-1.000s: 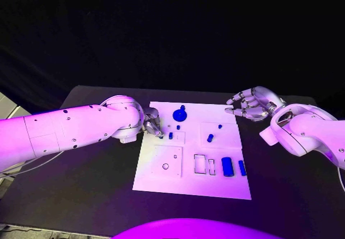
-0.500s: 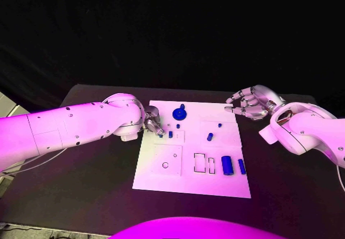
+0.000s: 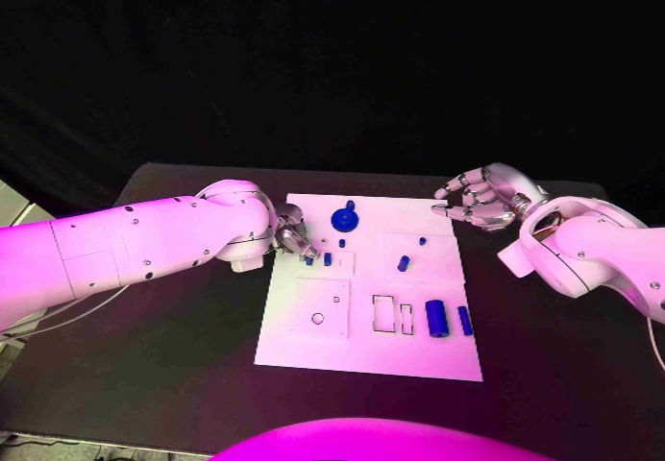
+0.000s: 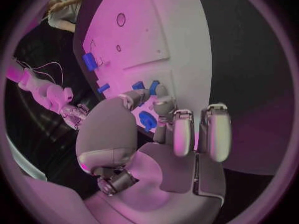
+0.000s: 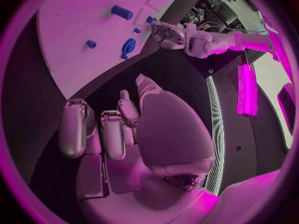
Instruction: Assemble the parts on the task board
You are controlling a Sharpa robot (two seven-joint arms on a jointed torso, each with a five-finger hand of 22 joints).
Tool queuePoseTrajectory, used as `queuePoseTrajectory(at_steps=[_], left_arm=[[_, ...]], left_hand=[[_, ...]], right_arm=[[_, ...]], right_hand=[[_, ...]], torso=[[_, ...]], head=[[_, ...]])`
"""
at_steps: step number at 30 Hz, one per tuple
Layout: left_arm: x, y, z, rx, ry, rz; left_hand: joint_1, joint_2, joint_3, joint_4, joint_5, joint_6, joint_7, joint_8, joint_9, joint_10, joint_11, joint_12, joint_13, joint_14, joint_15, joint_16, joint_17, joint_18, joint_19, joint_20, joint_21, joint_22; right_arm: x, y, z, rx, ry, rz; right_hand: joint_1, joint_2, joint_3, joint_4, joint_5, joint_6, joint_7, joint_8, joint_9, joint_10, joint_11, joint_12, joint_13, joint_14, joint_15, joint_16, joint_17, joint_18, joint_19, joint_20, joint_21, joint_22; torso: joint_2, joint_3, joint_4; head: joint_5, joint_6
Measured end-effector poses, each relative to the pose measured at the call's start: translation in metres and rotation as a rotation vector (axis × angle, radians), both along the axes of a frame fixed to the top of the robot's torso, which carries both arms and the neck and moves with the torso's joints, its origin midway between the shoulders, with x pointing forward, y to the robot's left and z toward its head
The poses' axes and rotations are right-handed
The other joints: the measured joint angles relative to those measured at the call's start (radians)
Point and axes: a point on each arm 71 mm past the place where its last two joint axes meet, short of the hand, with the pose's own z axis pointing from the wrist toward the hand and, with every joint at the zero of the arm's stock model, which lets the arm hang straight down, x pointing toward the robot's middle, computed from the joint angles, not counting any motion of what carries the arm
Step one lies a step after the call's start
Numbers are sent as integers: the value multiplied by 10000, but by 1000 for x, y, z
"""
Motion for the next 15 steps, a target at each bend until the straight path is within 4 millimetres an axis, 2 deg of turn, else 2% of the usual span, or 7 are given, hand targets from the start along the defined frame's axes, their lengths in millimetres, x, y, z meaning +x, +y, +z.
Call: queuePoseTrajectory(at_steps=[6, 11, 15], left_arm=[[0, 1, -1, 13, 6, 30], [0, 2, -1, 13, 5, 41], [0, 3, -1, 12, 6, 48]], left_hand=[[0, 0, -856, 452, -72, 40, 7, -49, 32, -1, 0, 0, 6, 0, 0, 0, -1, 0, 0, 0, 0, 0], [1, 0, -1233, 735, -190, 57, -11, -49, 47, -1, 1, 0, 5, 0, 1, -1, -1, 0, 35, -35, 0, 0], [1, 0, -1367, 803, -251, 59, -14, -49, 47, -1, 1, 0, 5, -1, 1, -1, -2, 1, 35, -35, -1, 0]], right_arm=[[0, 0, 0, -1, 0, -7], [0, -1, 0, 1, 0, -5], [0, -1, 0, 2, 1, -5]], right_hand=[[-33, -33, 0, 0, 42, 0, 0, 0, -9, 0, 0, 0, -12, 0, 0, 0, -1, 0, 0, 0, 0, -1], [-41, -41, 0, 0, 41, 0, 0, 0, -8, 0, 0, 0, -12, 0, 0, 0, -1, 0, 0, 0, 0, -1], [-40, -41, 0, 0, 41, 0, 0, 0, -8, 0, 0, 0, -11, 0, 0, 0, -2, 1, 0, 0, 0, -2]], torso=[[0, 1, 4], [0, 3, 5], [-1, 3, 4]], head=[[-1, -1], [-4, 4], [-9, 13]])
